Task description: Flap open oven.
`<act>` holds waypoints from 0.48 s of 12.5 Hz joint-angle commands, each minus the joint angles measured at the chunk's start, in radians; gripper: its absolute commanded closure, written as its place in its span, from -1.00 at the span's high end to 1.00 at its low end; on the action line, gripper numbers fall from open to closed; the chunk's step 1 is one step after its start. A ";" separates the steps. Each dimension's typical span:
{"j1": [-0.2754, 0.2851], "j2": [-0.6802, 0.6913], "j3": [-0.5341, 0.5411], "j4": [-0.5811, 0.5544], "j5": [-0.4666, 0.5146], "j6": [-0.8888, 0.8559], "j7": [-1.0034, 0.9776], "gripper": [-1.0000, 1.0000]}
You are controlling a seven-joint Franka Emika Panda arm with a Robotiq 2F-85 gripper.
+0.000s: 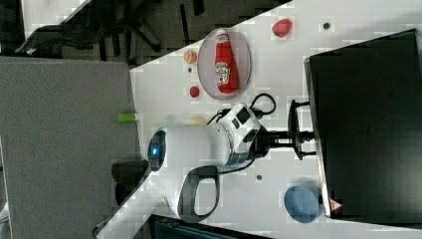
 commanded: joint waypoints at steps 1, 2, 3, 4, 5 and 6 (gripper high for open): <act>0.021 -0.001 0.027 -0.012 0.002 0.006 -0.040 -0.65; 0.027 -0.001 0.038 -0.018 0.001 0.006 -0.033 -0.65; 0.033 -0.001 0.052 -0.027 -0.002 0.006 -0.022 -0.65; 0.040 0.000 0.066 -0.036 -0.010 0.006 0.003 -0.65; 0.048 0.002 0.082 -0.047 -0.043 0.007 0.045 -0.65; 0.057 0.004 0.098 -0.056 -0.094 0.007 0.110 -0.65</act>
